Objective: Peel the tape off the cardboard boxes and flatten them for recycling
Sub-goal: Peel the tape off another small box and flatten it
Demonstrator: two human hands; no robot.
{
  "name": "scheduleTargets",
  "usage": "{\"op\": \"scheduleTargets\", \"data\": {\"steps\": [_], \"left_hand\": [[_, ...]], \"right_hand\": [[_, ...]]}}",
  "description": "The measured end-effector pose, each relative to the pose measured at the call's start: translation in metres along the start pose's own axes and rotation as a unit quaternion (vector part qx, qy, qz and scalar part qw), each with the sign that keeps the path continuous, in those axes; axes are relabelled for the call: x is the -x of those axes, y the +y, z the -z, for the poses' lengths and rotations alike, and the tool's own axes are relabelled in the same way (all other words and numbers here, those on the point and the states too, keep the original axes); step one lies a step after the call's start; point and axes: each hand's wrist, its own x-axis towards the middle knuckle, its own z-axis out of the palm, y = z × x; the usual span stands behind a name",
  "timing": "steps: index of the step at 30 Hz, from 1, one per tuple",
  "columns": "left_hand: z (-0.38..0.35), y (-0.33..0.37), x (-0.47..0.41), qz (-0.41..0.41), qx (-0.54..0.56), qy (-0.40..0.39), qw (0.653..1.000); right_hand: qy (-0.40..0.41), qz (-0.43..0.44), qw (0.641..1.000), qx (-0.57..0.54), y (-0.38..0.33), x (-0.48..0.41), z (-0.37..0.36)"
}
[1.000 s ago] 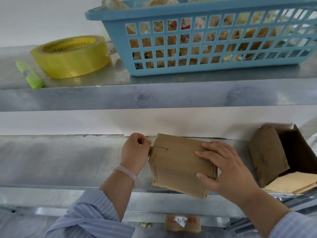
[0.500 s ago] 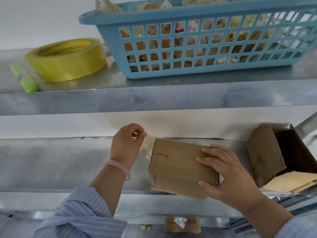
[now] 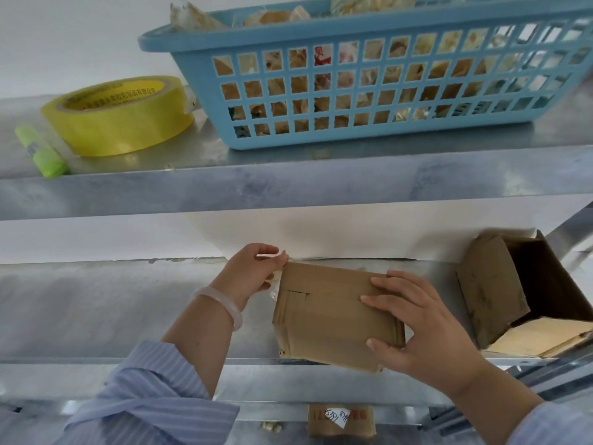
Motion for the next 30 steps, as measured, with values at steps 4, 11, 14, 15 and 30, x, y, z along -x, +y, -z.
{"op": "scheduleTargets", "data": {"steps": [4,11,14,15,30], "left_hand": [[0.009,-0.005,-0.002,0.05,0.032,-0.091,0.994],[0.014,-0.014,-0.004,-0.014,0.066,-0.041,0.997],[0.01,-0.023,-0.006,-0.03,0.074,0.04,0.996],[0.01,-0.028,-0.008,-0.026,0.085,0.078,0.993],[0.033,-0.036,-0.026,-0.03,-0.168,0.218,0.961]], "right_hand": [[-0.003,0.0,1.0,0.006,0.001,0.002,0.002],[-0.002,0.006,1.0,0.013,-0.003,0.001,-0.003],[-0.004,0.016,1.0,0.017,-0.003,-0.002,-0.004],[-0.001,0.019,1.0,0.016,-0.003,-0.002,-0.003],[-0.025,-0.003,1.0,0.008,-0.004,0.0,0.001]]}}
